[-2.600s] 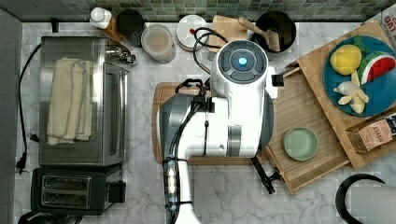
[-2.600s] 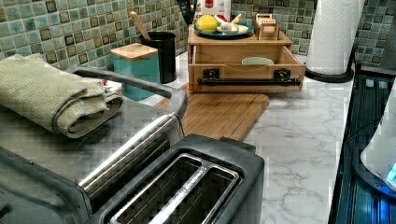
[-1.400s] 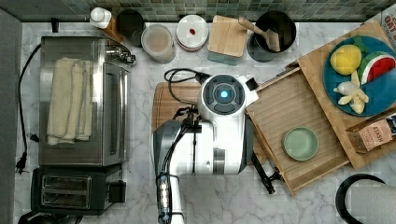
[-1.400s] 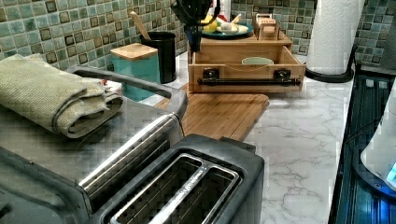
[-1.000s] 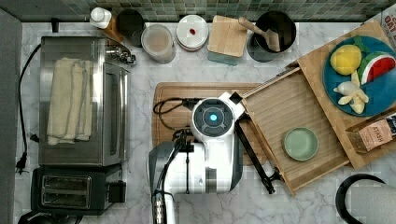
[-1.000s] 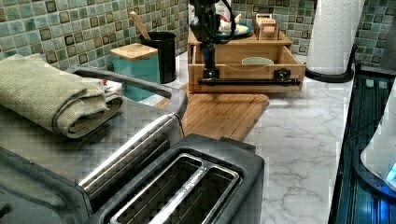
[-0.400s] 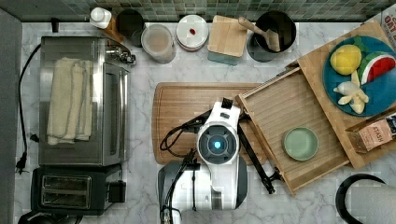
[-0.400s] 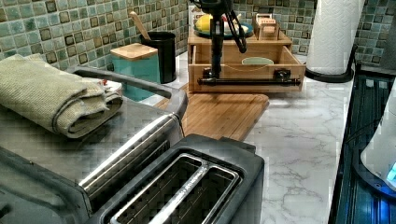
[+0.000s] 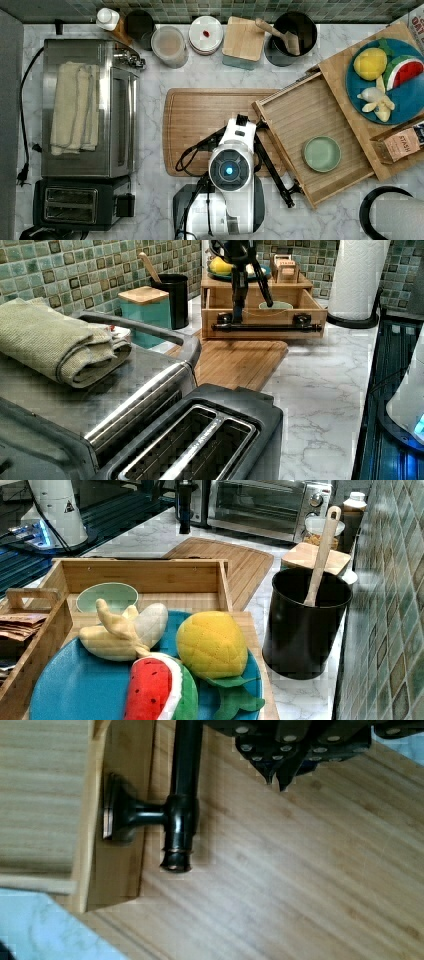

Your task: Close the drawer.

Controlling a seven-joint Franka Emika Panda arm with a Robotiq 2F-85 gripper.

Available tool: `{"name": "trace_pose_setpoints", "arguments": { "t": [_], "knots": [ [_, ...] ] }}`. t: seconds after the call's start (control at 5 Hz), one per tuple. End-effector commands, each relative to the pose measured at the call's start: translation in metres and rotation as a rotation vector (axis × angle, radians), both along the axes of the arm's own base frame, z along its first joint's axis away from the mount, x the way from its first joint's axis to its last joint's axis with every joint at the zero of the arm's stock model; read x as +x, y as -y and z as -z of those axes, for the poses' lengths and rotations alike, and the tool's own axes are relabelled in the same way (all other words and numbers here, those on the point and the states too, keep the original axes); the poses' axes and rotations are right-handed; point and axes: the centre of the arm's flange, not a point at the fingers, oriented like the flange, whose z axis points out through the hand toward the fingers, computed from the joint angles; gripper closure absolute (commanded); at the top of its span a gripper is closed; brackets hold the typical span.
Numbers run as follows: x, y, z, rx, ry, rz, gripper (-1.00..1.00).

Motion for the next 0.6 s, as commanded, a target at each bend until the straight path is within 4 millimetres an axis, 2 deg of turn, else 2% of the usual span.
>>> {"name": "trace_pose_setpoints", "arguments": {
  "t": [0.2,0.4,0.6],
  "knots": [
    [-0.071,0.019,0.049,-0.018,-0.064,-0.013,1.0],
    [-0.077,0.019,0.051,-0.026,-0.069,-0.02,1.0],
    [-0.074,0.029,0.061,-0.021,-0.047,-0.04,1.0]
  ]
}}
